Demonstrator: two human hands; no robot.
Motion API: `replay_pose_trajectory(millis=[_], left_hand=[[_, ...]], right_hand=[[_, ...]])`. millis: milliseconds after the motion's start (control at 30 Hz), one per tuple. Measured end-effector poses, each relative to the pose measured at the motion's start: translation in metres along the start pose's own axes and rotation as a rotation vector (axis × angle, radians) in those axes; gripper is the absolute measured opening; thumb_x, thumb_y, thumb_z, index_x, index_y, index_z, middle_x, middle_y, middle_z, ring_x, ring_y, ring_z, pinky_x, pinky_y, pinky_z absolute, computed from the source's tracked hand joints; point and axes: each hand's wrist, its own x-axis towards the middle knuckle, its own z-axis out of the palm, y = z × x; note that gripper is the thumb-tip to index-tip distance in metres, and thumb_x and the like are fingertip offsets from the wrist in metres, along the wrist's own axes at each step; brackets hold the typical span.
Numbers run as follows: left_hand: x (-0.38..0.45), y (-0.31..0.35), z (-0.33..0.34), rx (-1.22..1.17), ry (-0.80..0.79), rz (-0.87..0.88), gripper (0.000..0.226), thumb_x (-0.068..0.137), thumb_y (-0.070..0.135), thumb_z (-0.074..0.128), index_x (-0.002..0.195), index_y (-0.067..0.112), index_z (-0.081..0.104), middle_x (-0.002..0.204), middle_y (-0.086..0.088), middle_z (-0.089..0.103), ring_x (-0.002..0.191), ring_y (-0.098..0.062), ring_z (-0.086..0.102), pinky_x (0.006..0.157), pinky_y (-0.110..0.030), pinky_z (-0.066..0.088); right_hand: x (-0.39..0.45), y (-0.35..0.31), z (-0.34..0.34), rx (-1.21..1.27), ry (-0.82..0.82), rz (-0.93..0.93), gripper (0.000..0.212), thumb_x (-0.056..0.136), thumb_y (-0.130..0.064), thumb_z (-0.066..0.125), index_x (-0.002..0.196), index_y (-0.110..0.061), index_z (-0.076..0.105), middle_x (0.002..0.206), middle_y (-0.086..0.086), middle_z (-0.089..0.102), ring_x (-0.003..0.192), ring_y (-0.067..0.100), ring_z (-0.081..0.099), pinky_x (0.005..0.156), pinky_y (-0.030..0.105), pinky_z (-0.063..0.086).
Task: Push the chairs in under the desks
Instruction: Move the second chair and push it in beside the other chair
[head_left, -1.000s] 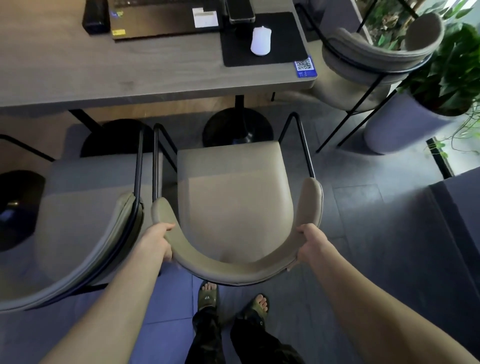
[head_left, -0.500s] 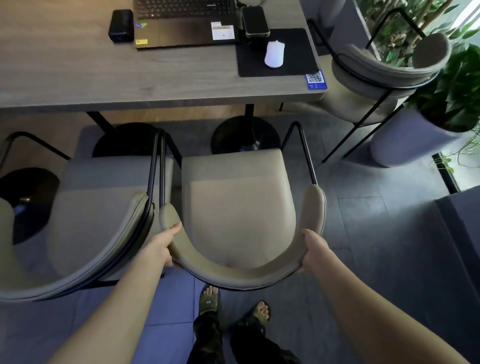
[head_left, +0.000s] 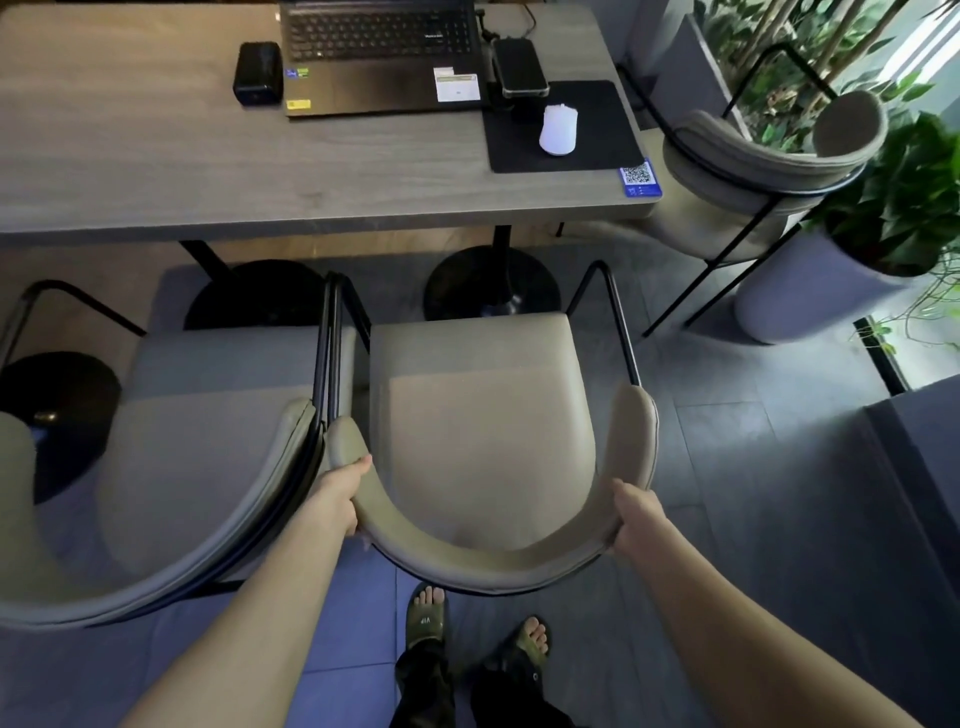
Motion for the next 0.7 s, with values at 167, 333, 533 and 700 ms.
replay_pose_trajectory(millis=[167,333,533,700], left_hand=[[0.002,0.003,-0.017,0.272,0.130,0.239,0.082,0.086,0.049,0.065,0.148,0.005,0.034,0.150,-0.017,0.040,0.132,-0.036,0.044,0.107,-0.047,0.037],[0.003,0.040,-0.045,0.439,0.408,0.540,0.042,0.097,0.039,0.050,0.122,0.007,0.061,0.126,-0.018,0.063,0.116,-0.036,0.058,0.095,-0.039,0.043],[0.029,0.057,-0.069,0.566,0.378,0.617,0.049,0.093,0.033,0.053,0.138,0.013,0.050,0.138,-0.017,0.053,0.123,-0.037,0.053,0.104,-0.044,0.042],[0.047,0.048,-0.079,0.644,0.149,0.576,0.050,0.094,0.047,0.047,0.137,0.021,0.048,0.131,-0.009,0.060,0.117,-0.032,0.057,0.099,-0.037,0.044]], right_hand=[[-0.019,-0.004,0.011,-0.128,0.195,-0.053,0.060,0.090,-0.019,0.058,0.143,0.000,0.037,0.142,0.021,0.050,0.128,0.039,0.051,0.101,0.050,0.046],[-0.067,-0.013,0.058,-0.439,0.398,-0.200,0.078,0.095,-0.016,0.054,0.159,-0.007,0.010,0.169,0.013,0.000,0.155,0.027,-0.001,0.122,0.051,0.010],[-0.093,0.012,0.118,-0.596,0.063,-0.274,0.058,0.091,-0.030,0.054,0.142,-0.005,0.046,0.152,0.016,0.044,0.141,0.031,0.038,0.115,0.043,0.033],[-0.148,0.028,0.181,-0.605,-0.547,-0.254,0.058,0.101,-0.025,0.054,0.151,-0.007,0.033,0.152,0.011,0.045,0.136,0.027,0.047,0.110,0.033,0.038]])
